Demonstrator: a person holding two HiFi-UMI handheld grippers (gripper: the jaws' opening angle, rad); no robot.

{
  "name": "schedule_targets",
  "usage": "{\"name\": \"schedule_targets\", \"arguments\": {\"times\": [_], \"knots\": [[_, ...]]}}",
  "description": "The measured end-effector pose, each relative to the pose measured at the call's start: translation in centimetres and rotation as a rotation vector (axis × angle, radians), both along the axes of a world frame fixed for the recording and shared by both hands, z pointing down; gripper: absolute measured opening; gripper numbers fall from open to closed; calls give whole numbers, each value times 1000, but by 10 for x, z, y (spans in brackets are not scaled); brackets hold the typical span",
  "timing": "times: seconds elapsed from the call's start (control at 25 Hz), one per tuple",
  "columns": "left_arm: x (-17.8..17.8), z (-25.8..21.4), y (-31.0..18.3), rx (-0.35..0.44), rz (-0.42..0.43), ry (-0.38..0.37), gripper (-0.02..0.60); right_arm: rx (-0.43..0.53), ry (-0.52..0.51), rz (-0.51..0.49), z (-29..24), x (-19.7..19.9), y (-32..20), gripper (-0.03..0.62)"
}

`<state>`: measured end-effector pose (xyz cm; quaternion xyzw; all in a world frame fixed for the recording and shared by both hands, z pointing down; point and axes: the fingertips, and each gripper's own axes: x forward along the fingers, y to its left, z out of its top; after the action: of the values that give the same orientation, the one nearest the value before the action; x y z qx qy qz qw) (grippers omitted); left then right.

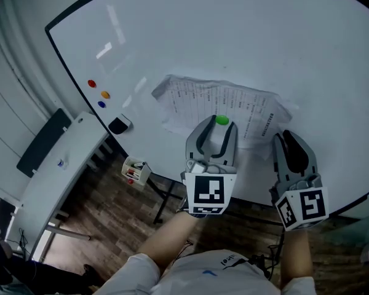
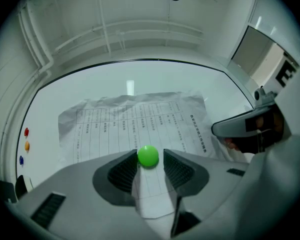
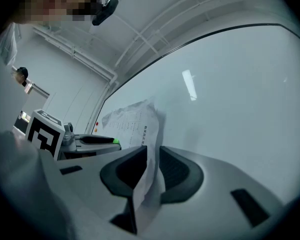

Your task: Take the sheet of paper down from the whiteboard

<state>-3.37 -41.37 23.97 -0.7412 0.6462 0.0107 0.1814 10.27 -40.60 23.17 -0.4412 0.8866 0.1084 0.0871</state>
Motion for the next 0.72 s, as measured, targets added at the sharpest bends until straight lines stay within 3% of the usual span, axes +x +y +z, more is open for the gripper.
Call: {"name": "schedule_targets", "arguments": {"times": [0.44,0.72], "knots": [[-1,0,0,20,3,36,161,-10,8,-32,3,-8,-1,74],[-7,-2,1,27,12,49,133,-42,-36,-56,3,-3,-5,15]]}}
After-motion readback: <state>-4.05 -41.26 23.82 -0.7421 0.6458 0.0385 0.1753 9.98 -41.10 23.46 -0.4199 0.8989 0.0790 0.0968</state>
